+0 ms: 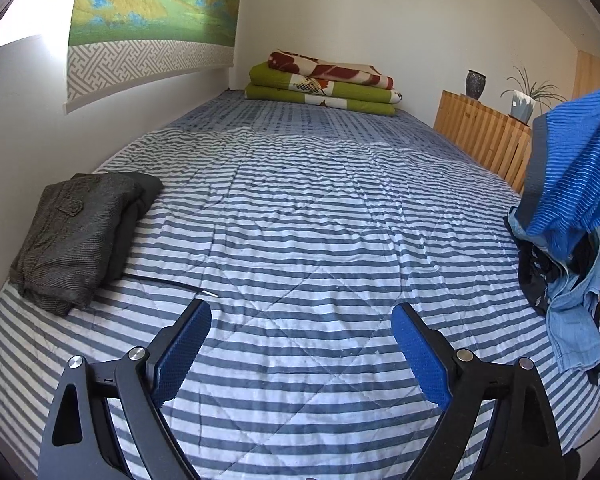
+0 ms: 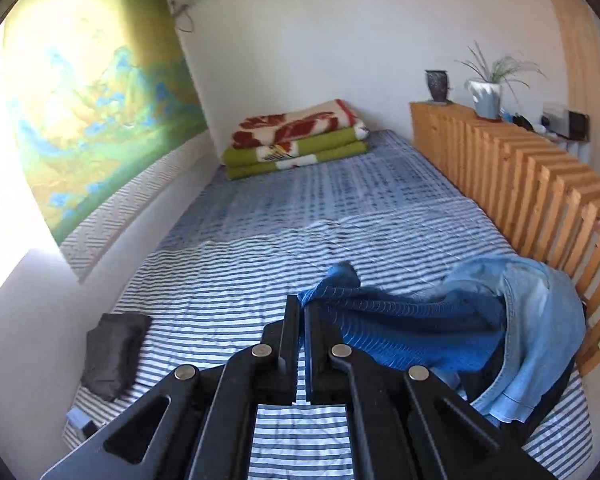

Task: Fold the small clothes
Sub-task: 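Lift the blue boxer briefs out of the pile with the right gripper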

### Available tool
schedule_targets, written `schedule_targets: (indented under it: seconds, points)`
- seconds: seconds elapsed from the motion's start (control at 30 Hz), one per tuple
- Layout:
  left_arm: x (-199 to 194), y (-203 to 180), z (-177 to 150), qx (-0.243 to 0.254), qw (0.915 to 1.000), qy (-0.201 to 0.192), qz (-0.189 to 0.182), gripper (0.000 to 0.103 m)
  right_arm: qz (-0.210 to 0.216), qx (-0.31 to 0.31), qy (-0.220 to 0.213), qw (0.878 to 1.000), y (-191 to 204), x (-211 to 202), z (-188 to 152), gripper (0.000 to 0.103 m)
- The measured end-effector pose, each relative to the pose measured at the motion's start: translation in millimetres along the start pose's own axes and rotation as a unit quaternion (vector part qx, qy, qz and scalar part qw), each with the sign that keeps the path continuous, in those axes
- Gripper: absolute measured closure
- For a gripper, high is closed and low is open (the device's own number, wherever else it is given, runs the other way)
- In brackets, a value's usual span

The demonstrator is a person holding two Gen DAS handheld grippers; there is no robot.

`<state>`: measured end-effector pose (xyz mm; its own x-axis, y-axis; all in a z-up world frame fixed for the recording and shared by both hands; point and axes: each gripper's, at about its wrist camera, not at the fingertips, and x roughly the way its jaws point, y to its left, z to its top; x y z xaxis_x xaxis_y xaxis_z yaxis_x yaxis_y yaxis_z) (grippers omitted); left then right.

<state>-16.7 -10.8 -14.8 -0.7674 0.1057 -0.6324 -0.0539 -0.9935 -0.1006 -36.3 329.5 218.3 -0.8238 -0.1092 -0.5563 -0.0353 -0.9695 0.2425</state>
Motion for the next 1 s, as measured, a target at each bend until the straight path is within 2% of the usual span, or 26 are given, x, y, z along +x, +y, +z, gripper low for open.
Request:
schedule_targets:
  seconds: [0.07, 0.13, 0.27, 0.33, 0.4, 0.47, 0.57, 0.67, 0.7, 0.73, 0.77, 0.87, 0.93, 1.0]
  points:
    - [-21, 12, -11, -0.024, 0.9997, -0.001, -0.002, 0.01, 0.021, -0.023, -0.001, 1.0, 23, -9, -4, 0.101]
    - [-40, 23, -20, -0.036, 0.9993, 0.011, -0.003, 0.01, 0.046, -0.025, 0.012, 0.999, 29, -11, -19, 0.101]
    - [-84, 37, -27, -0.026, 0.9993, 0.014, 0.021, 0.012, 0.049, 0.004, 0.081, 0.996, 14, 18, -80, 0.101]
    - [-107, 37, -25, -0.018, 0.9996, 0.008, 0.022, 0.012, 0.012, 0.001, 0.122, 0.992, 1, 31, -130, 0.101]
    - [-122, 30, -21, -0.001, 0.9997, 0.005, 0.022, 0.012, -0.062, -0.03, 0.15, 0.986, -19, 44, -177, 0.101]
    - [-132, 17, -21, 0.016, 0.9996, 0.008, 0.021, 0.012, -0.11, -0.036, 0.174, 0.978, -47, 47, -219, 0.101]
    - [-131, -12, -24, 0.032, 0.9992, 0.024, 0.001, 0.012, -0.132, -0.007, 0.22, 0.966, -93, 44, -262, 0.098]
    - [-112, -45, -30, 0.044, 0.9969, 0.055, -0.035, 0.012, -0.137, 0.012, 0.222, 0.965, -119, 30, -278, 0.096]
    - [-103, -55, -33, 0.047, 0.996, 0.066, -0.038, 0.012, -0.131, 0.018, 0.211, 0.969, -121, 24, -277, 0.094]
    - [-93, -63, -35, 0.051, 0.9951, 0.076, -0.037, 0.012, -0.118, 0.024, 0.2, 0.972, -120, 18, -276, 0.086]
    - [-84, -70, -37, 0.054, 0.9943, 0.085, -0.035, 0.012, -0.1, 0.029, 0.191, 0.976, -113, 13, -274, 0.074]
    - [-60, -81, -43, 0.048, 0.9929, 0.103, -0.034, 0.012, -0.038, 0.014, 0.179, 0.983, -75, 19, -268, 0.049]
    - [-45, -82, -44, 0.038, 0.9921, 0.114, -0.036, 0.012, -0.01, -0.006, 0.189, 0.982, -42, 37, -266, 0.047]
    - [-30, -83, -44, 0.038, 0.9907, 0.124, -0.041, 0.012, -0.003, -0.016, 0.198, 0.98, -14, 63, -262, 0.046]
